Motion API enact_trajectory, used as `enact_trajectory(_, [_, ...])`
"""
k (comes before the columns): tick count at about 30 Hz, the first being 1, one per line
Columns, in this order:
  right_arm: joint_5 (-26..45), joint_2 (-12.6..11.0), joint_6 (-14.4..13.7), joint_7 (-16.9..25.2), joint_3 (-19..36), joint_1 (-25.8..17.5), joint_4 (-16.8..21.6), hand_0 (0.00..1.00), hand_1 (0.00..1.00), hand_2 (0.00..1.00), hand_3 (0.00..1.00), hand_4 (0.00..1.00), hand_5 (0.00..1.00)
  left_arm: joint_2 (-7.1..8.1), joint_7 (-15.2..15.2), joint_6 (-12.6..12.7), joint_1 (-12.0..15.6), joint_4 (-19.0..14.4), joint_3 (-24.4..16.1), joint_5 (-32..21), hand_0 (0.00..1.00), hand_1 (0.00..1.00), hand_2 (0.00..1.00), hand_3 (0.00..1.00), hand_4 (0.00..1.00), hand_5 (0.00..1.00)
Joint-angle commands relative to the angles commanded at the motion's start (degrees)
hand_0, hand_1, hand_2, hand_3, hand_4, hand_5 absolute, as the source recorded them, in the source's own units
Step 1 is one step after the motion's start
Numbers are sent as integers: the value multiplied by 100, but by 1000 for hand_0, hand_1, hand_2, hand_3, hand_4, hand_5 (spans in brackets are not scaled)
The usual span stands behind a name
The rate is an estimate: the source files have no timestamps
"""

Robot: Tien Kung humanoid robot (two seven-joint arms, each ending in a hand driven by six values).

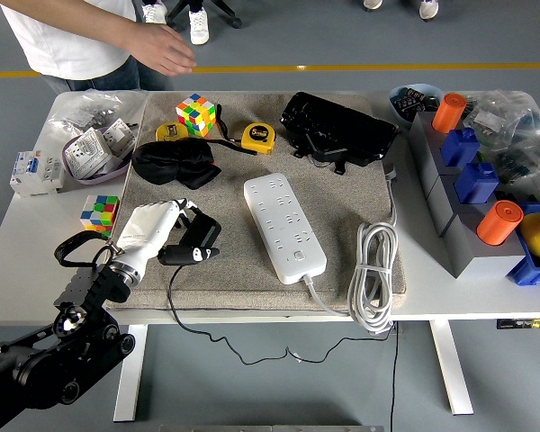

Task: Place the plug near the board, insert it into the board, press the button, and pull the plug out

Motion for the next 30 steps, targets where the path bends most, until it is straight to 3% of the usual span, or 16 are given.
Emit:
enact_trajectory(2, [-1,-1,0,1,0,-2,3,654,676,648,566,996,558,-4,-6,41,-7,8,10,-3,327,399,428,566,998,308])
enact_trajectory(3, [-2,-2,-2,2,2,-2,2,654,676,648,566,995,558,-7,-12,55,-11,15,15,-22,274,354,439,542,998,154])
enact_trajectory(8, [-16,-5,-2,1,13,-8,10,654,676,648,566,995,558,-29,-25,82,-24,35,27,-79,274,354,439,542,998,154])
enact_trajectory(9, [-20,-5,-3,1,17,-9,12,654,676,648,566,995,558,-33,-24,88,-24,36,28,-77,250,354,433,544,896,58])
enact_trajectory(14, [-33,7,-6,4,29,-25,15,654,676,648,566,995,558,-44,-82,149,-20,1,19,-93,250,354,433,544,896,58])
enact_trajectory(15, [-33,8,-7,4,30,-27,14,653,676,648,566,995,558,-43,-96,158,-22,-8,22,-107,235,347,418,547,839,2])
enact_trajectory(18, [-36,11,-8,5,40,-22,13,653,676,648,566,995,558,-35,-146,181,-38,-45,32,-150,235,347,418,547,839,2])
enact_trajectory(24, [-43,14,-8,5,70,-14,14,654,676,648,566,995,558,44,-569,187,-156,-73,158,-611,229,357,430,546,815,2])
enact_trajectory(30, [-36,19,-7,4,61,-11,12,654,676,648,566,994,559,146,-1246,76,-436,14,471,-1648,229,373,435,544,804,2])
